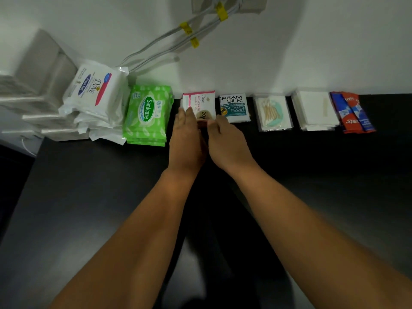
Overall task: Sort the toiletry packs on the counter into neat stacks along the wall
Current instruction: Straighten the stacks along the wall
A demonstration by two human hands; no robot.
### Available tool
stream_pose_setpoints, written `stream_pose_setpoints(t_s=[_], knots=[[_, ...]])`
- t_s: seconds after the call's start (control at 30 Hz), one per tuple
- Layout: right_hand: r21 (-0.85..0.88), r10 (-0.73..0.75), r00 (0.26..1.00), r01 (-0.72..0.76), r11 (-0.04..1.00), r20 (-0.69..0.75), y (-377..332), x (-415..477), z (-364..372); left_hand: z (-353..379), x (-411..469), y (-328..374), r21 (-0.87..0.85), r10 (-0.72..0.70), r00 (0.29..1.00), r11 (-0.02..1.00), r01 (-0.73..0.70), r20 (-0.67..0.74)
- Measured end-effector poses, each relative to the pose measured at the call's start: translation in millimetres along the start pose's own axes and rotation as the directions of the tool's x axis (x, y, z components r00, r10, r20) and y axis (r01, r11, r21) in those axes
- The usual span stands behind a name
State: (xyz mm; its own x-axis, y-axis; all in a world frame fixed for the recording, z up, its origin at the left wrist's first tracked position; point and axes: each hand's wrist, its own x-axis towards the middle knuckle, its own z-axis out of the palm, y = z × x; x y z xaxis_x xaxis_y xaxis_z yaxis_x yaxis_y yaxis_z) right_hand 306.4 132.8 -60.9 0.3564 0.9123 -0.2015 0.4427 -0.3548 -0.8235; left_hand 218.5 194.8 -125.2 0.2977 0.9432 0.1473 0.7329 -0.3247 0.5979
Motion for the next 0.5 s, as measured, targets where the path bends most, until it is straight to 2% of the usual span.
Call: stream_pose_setpoints(t_s=[0.1,0.2,0.3,0.4,0.5], knots=[[0.158,-0.005,0.998,0.016,0.987,-0.067,5.5,-27.9,3.1,-27.9,-31.6,15.1,-0.129,-0.010,0.984,0.992,-0.013,-0.178],[0.254,-0.019,0.998,0.033,0.967,-0.060,10.5,-43.4,8.9,-48.2,-56.9,8.7,-0.262,-0.154,0.941,0.962,0.073,-0.303],[0.329,0.023,0.999,-0.012,0.944,-0.029,7.9,-51.7,12.3,-58.5,-68.3,-12.5,-0.325,-0.287,0.875,0.932,0.161,-0.390],[0.358,0.049,0.999,-0.053,0.932,0.019,3.6,-50.7,17.3,-68.7,-70.8,-36.8,-0.406,-0.441,0.818,0.868,0.285,-0.369],[0.366,0.084,0.994,-0.106,0.924,0.076,-10.0,-39.3,35.7,-71.8,-66.7,-62.7,-0.458,-0.515,0.814,0.812,0.362,-0.270]])
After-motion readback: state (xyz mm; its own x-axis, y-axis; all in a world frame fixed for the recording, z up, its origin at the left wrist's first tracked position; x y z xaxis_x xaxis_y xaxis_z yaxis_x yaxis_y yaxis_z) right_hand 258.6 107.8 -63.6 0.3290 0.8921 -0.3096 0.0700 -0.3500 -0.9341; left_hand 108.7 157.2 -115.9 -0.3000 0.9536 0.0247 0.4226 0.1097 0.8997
